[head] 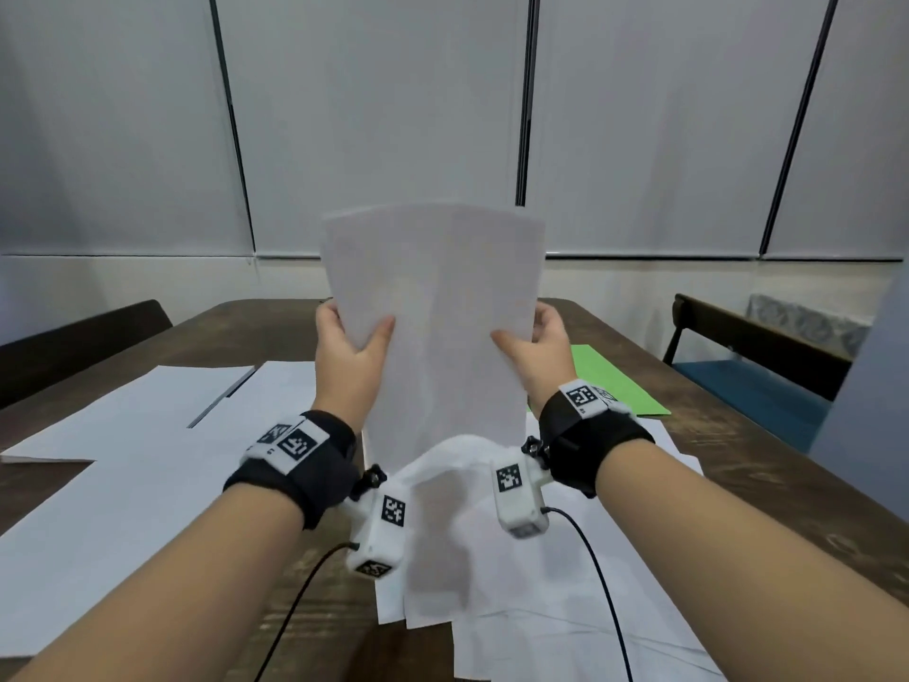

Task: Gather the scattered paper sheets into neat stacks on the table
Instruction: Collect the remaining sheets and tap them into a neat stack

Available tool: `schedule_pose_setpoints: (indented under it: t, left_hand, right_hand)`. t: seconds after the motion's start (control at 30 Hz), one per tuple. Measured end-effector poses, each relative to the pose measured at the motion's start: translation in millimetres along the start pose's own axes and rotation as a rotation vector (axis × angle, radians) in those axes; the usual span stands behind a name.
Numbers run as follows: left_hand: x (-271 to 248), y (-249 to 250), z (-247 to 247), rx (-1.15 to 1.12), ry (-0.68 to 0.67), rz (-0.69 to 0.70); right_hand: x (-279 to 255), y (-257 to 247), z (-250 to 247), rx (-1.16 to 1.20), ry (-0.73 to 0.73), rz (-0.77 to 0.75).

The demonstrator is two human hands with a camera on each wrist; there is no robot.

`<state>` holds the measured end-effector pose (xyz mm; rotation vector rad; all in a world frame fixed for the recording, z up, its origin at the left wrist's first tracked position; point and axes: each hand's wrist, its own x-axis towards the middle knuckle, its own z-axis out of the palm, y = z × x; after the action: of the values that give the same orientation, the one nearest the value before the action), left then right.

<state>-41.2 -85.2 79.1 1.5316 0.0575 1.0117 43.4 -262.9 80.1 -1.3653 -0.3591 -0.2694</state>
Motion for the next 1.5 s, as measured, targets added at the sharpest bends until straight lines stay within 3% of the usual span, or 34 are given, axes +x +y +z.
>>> schedule_pose_setpoints:
  t: [0.27,0.5,0.63,0.8,0.87,0.93,0.97,1.0,1.03,1.07,1.13,1.3,1.5]
  left_hand:
    - [-35.6,-48.4,-10.2,0.106,-0.138,-0.318]
    - [-33.9,-46.5,-8.8,0.124,-0.114,-0.283]
    - [-45.4,-64.0,-11.0,0.22,-0.138,-0.406]
    - [-39.0,-69.8,-20.7,0.183,-0.184,-0.501]
    - [-39.9,-76.7,-30.9,0.206,-0.182,-0.613]
    - [-44.9,-86.7,-39.0,0.302,-0.211,-0.718]
    - [-46.3,-87.3,-42.0,0.393,-0.233,-0.819]
    - [-50.7,-83.6,-42.1,0.647,-0.364,-0.874]
    - [-57.1,-84.2,-46.7,0.998,-0.547,-0.726]
    - [-61.2,-78.7,-47.8,1.181,-0.681,-0.625]
    - [-58.7,-76.6,-46.9,1.257,-0.769,-0.576]
    - [-48.3,-75.6,-40.6,1.344,-0.857,-0.558]
    - [-45.4,-86.8,-47.6,1.337,-0.794,-0.65]
  right_hand:
    - [-25.3,54.4,-8.4,-0.197,-0.09,0.231]
    - [-20.5,41.8,-11.8,-0.175,-0.043,0.141]
    - [-37.0,62.1,-17.1,-0.278,-0.12,0.247]
    - [-37.1,62.9,-34.5,-0.361,-0.14,0.239]
    - [-35.7,60.7,-48.6,-0.494,-0.198,0.342]
    - [-37.3,62.9,-68.0,-0.79,-0.279,0.492]
    - [-38.8,65.4,-78.0,-0.963,-0.326,0.571]
    - [-40.6,68.2,-87.5,-1.113,-0.364,0.635]
    - [-42.8,69.9,-94.3,-1.21,-0.378,0.687]
    - [-45.5,70.0,-98.5,-1.274,-0.378,0.71]
    - [-50.1,68.9,-100.0,-1.383,-0.384,0.713]
    - [-52.4,67.8,-92.2,-1.419,-0.461,0.667]
    - [-53.1,62.1,-89.0,-1.545,-0.453,0.643]
